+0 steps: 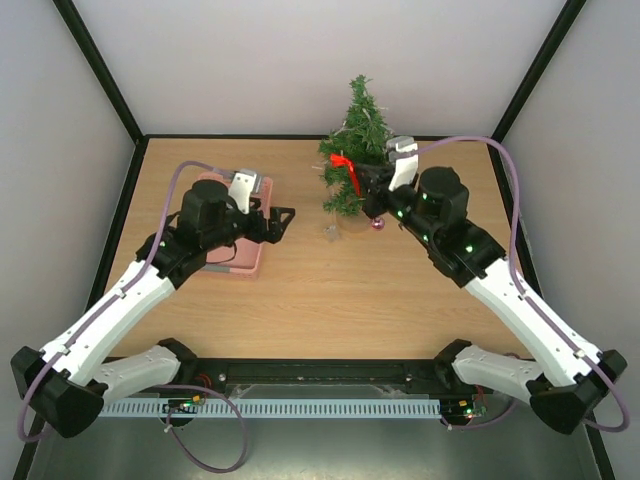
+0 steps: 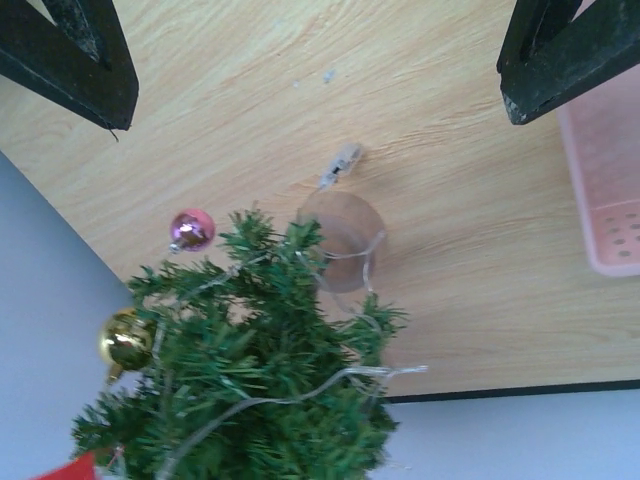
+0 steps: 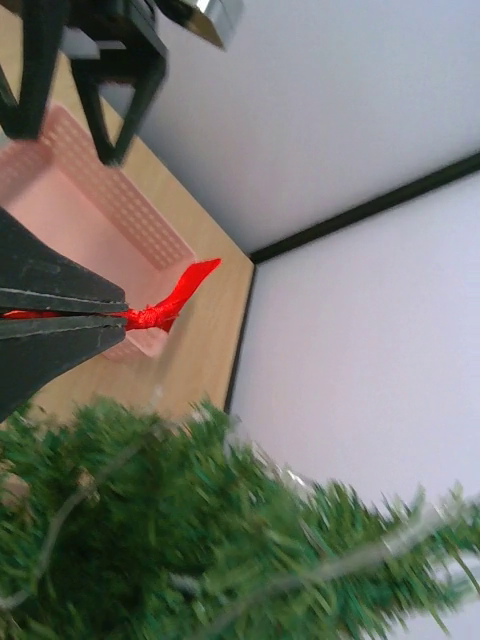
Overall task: Decorate the small christmas tree
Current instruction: Place the decoration item on the Christmas tree.
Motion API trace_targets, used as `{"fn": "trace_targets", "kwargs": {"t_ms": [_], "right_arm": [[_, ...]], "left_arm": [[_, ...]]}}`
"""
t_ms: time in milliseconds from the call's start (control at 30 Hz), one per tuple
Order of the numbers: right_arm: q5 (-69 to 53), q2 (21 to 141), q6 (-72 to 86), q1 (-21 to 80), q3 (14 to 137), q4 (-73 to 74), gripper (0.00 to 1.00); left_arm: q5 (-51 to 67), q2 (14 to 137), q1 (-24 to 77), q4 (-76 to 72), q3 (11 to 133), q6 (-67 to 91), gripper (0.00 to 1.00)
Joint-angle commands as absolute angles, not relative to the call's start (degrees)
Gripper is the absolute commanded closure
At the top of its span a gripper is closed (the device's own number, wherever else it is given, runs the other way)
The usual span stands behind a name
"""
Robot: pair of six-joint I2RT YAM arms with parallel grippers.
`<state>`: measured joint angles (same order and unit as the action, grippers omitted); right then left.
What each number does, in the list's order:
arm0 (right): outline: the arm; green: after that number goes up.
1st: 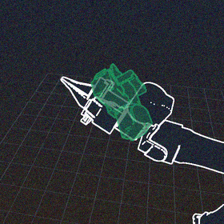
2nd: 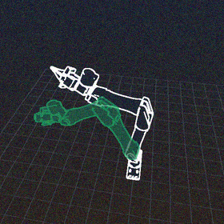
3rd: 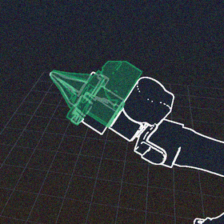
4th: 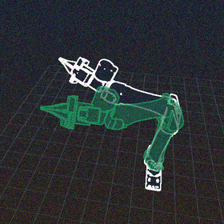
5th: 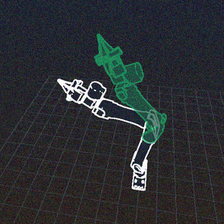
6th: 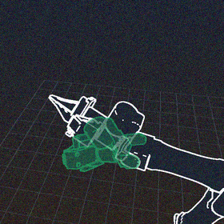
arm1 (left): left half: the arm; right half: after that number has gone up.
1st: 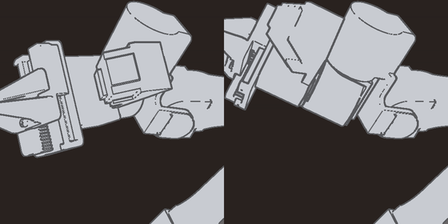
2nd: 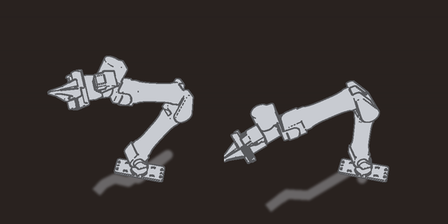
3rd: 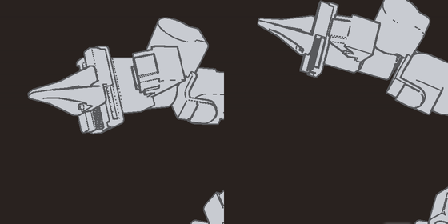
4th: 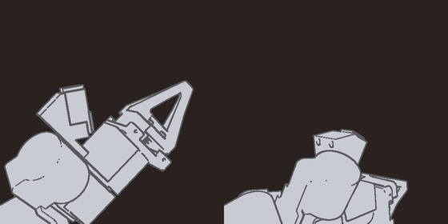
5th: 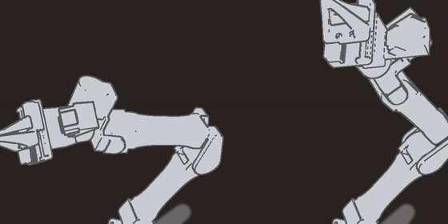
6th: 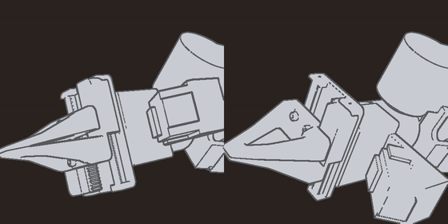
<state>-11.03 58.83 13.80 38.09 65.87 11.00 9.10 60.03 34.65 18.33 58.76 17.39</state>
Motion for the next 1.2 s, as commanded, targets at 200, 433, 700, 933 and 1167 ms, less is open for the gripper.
{"fn": "trace_targets", "kwargs": {"t_ms": [200, 433, 700, 933, 1167], "right_arm": [[-10.88, 66.74, 12.2, 29.44, 71.12, 2.78, 0.98], [-17.79, 70.81, 10.8, 25.93, 71.01, 1.93, 0.98], [-19.69, 73.39, 9.94, 25.63, 69.49, -1.87, 0.98], [-24.24, 73.04, 7.74, 25.58, 68.93, -2.09, 0.98], [-20.75, 73.26, 7.46, 25.53, 68.27, -0.01, 0.98]], "left_arm": [[19.36, 60.38, 28.83, 13.23, 55.91, 17.87, 0.01], [22.38, 61.35, 28.82, 11.52, 54.17, 17.93, 0.01], [23.17, 63.3, 28.83, 10.88, 54.57, 18.02, 0.01], [23.67, 64.05, 28.83, 10.26, 54.66, 18.18, 0.01], [24.61, 65.02, 28.83, 9.32, 54.82, 18.81, 0.03]]}}
